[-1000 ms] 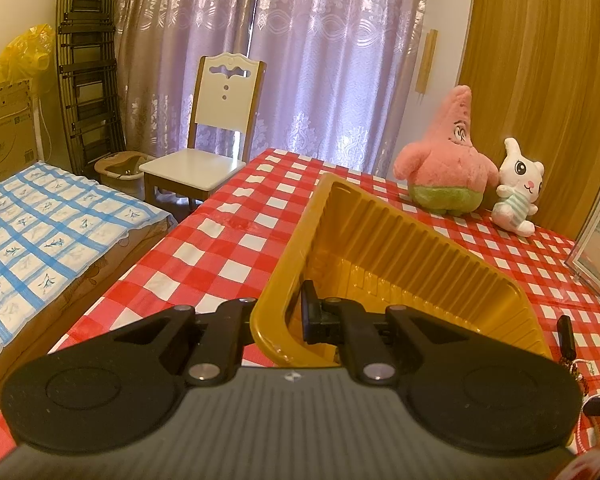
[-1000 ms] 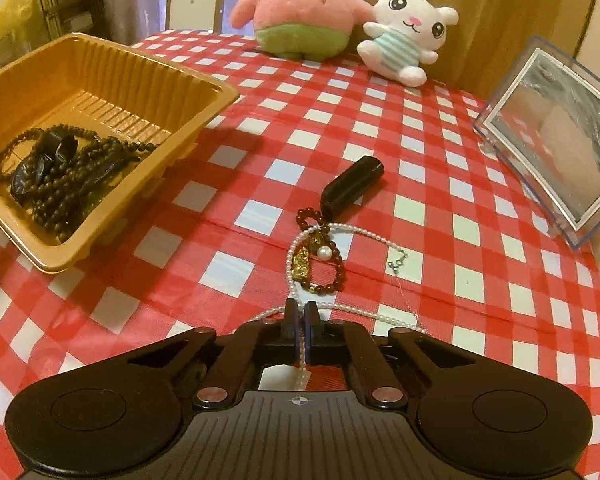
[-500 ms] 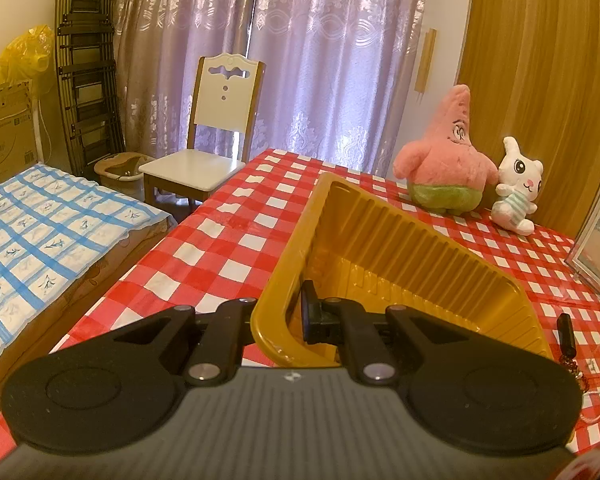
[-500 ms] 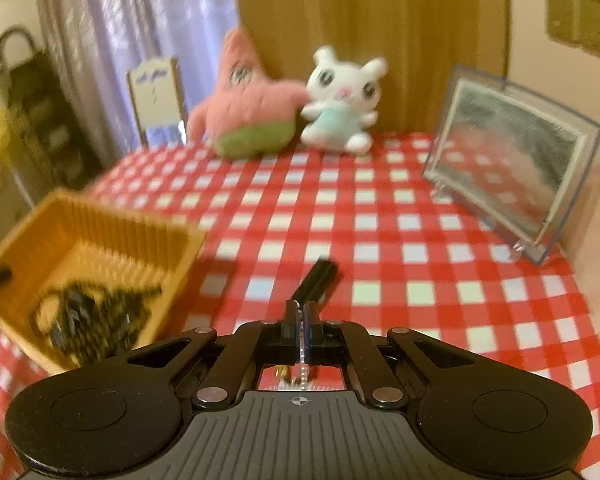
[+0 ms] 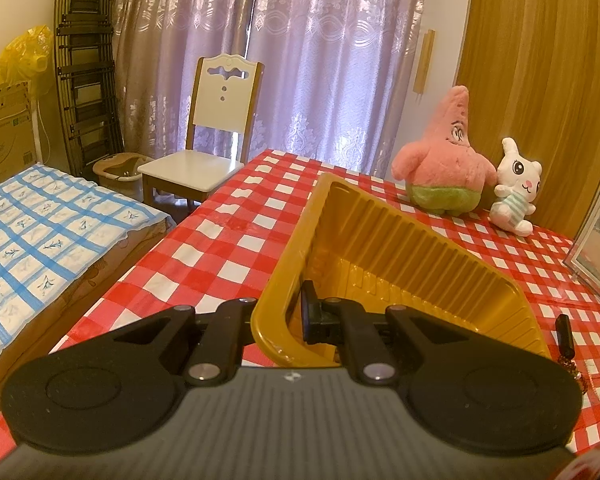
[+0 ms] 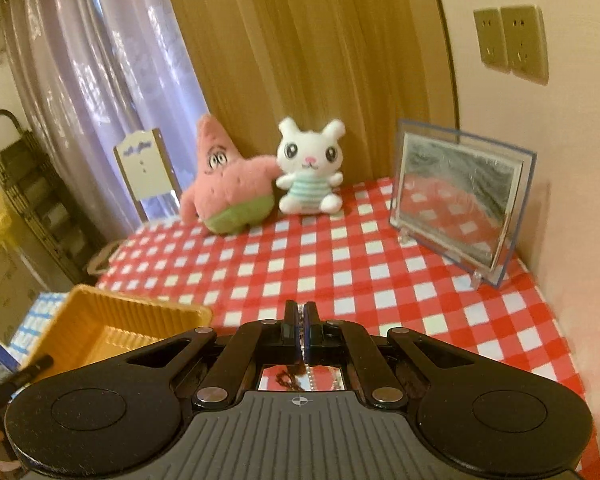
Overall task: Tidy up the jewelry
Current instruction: 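Lift the pearl necklace high and carry it over the tray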
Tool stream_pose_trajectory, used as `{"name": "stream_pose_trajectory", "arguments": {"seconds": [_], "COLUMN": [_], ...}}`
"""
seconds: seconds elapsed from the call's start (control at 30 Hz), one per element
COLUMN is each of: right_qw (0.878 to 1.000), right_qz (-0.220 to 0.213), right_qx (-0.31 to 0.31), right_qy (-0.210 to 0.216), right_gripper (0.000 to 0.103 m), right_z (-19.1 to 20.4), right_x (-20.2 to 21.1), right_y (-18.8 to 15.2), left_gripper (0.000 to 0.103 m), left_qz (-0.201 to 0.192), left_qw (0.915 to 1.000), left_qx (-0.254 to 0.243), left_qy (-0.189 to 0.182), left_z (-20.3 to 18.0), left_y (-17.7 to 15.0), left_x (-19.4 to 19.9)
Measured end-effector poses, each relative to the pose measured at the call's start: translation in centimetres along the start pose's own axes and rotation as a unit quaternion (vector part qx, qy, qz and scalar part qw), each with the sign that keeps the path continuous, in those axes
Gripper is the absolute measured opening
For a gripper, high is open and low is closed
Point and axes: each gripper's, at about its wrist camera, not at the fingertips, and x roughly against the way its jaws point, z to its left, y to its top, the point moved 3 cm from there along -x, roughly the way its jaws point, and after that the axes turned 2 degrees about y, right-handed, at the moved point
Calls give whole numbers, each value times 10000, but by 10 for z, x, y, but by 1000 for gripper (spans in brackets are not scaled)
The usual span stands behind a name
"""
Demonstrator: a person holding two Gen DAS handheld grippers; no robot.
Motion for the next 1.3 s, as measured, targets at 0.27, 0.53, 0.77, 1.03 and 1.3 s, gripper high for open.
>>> {"name": "stream_pose_trajectory", "arguments": {"seconds": [0.27, 0.53, 0.77, 1.03, 1.3], "right_qw": [9991, 9940, 9822, 9589, 9595], "right_qz": [-255, -342, -162, -66, 484], "right_qx": [155, 431, 507, 783, 520], "right_qy": [285, 949, 1800, 2726, 2727], "right_gripper": [2, 2, 2, 2, 2], "right_z": [23, 67, 119, 201, 211], "right_x": [19, 17, -5, -41, -89], "right_y": [21, 41, 51, 50, 12], "left_gripper": [9, 9, 9, 9, 9], "left_qz": [-1, -15, -21, -14, -12], "left_qw": [10000, 10000, 10000, 10000, 10000], "left_qx": [5, 20, 17, 1, 22], "left_qy": [-2, -35, -42, -47, -62], "left_z": [0, -3, -4, -4, -3], "left_y": [0, 4, 4, 3, 3], "left_x": [0, -1, -2, -2, 0]}}
